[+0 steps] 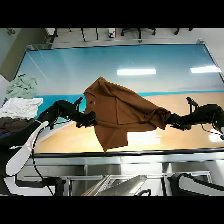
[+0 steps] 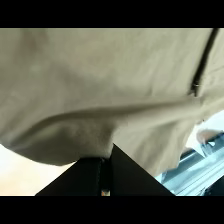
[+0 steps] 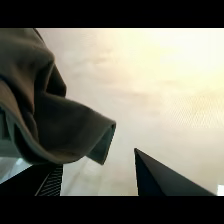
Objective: Fold the shirts.
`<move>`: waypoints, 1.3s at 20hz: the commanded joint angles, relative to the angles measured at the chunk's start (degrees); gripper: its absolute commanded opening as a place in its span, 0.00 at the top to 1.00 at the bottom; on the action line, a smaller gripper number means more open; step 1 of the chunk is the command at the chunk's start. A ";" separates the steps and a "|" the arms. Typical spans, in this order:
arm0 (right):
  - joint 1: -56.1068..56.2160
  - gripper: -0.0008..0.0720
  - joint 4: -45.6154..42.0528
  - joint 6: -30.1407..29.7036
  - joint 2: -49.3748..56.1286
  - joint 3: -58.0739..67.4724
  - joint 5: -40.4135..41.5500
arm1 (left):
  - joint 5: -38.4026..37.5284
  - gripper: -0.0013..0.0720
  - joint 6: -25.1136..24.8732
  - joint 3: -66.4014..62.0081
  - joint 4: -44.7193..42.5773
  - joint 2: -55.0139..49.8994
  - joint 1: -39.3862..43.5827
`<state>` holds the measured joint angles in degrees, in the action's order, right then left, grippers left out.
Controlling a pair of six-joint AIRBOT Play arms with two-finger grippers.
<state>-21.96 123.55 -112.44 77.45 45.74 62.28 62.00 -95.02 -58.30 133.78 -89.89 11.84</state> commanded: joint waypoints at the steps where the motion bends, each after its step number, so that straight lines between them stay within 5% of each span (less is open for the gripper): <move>1: 0.63 0.30 4.76 -4.83 1.84 -0.02 -4.15 | 2.23 0.96 -0.17 -0.39 -0.63 1.38 -2.05; 9: 3.21 0.35 6.43 -7.63 7.69 0.68 2.16 | 2.89 0.96 -0.57 -0.42 -0.52 1.38 -2.05; 11: 4.57 0.83 6.75 -8.48 7.69 0.70 2.69 | 2.99 0.96 -0.55 -0.42 -0.50 1.38 -2.05; 12: 5.20 0.84 7.23 -8.94 7.69 0.70 3.21 | 3.10 0.96 -0.57 -0.42 -0.50 1.42 -2.05; 13: 5.66 0.95 7.69 -9.05 7.67 0.70 3.93 | 3.10 0.96 -0.57 -0.42 -0.52 1.70 -2.03; 17: 4.02 0.95 11.87 -9.31 2.58 3.32 12.50 | 2.86 0.96 -0.57 -1.55 -0.66 8.83 -3.54; 20: -0.13 0.95 25.20 -9.27 -9.86 13.92 19.43 | 3.48 0.96 -0.48 -10.01 -0.13 21.33 -6.54; 22: -3.19 0.95 33.94 -9.27 -19.56 26.01 18.12 | 0.83 0.96 -0.28 -19.56 -0.39 31.76 -8.48; 26: -5.46 0.95 31.06 -9.31 -34.25 51.89 4.26 | -3.56 0.96 2.16 -42.34 -5.81 48.28 -13.16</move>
<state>-25.52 153.01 -121.64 53.01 81.97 74.61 62.04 -94.54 -86.67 131.92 -52.36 1.74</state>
